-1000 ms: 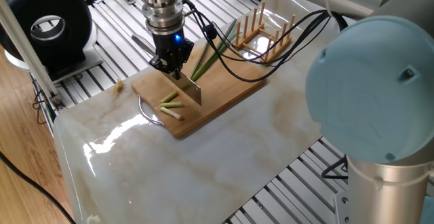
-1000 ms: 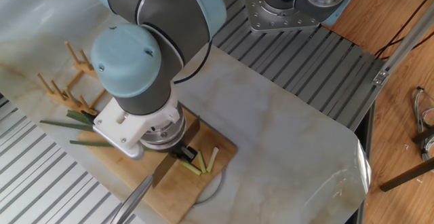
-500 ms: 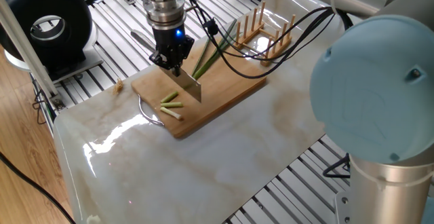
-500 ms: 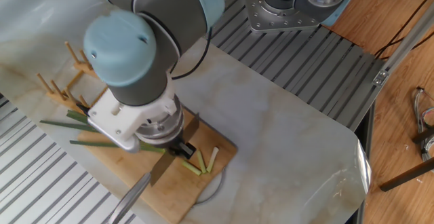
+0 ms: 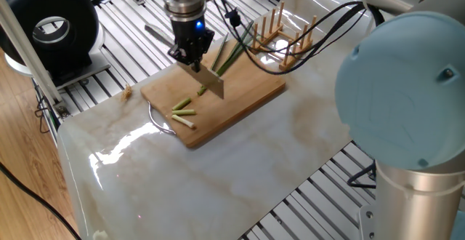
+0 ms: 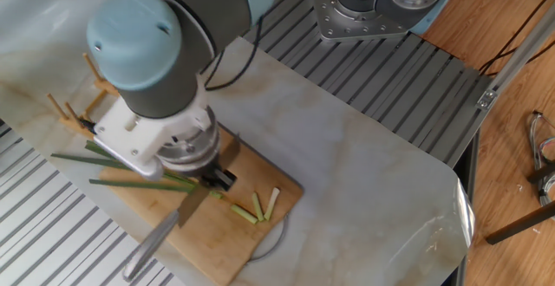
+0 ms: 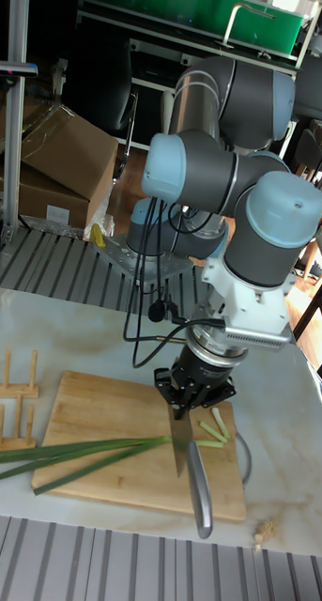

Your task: Chop the green garlic

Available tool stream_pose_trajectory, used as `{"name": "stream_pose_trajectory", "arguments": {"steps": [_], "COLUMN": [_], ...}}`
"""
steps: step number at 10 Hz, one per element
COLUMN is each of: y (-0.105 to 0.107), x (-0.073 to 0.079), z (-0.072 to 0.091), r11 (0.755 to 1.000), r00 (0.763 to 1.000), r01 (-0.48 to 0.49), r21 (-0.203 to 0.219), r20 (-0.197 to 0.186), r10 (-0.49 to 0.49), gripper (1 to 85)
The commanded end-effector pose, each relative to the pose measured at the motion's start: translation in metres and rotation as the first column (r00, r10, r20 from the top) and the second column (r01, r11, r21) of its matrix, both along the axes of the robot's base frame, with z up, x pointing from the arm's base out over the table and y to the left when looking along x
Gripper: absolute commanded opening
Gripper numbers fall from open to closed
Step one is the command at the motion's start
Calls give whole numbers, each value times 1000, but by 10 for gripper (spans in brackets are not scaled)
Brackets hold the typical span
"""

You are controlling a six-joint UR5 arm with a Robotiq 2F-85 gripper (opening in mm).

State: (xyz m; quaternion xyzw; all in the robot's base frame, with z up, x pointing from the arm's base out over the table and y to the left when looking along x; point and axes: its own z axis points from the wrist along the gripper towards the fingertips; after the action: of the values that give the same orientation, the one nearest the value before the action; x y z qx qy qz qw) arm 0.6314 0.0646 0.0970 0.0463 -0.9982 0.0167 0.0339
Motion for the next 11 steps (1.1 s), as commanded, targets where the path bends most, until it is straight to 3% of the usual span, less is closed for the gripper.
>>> {"name": "stream_pose_trajectory", "arguments": {"steps": [1,7,11], "y": [-28,-46,-39], "x": [1,1,1], "z": [-1,-16,-22], "r11": [999,998,999], "r00": [999,999,999], "r01": [-35,-43,-34], "r21": [-25,-44,-33], "r20": [3,4,7], "r10": [35,43,34], "gripper": [13,13,13]}}
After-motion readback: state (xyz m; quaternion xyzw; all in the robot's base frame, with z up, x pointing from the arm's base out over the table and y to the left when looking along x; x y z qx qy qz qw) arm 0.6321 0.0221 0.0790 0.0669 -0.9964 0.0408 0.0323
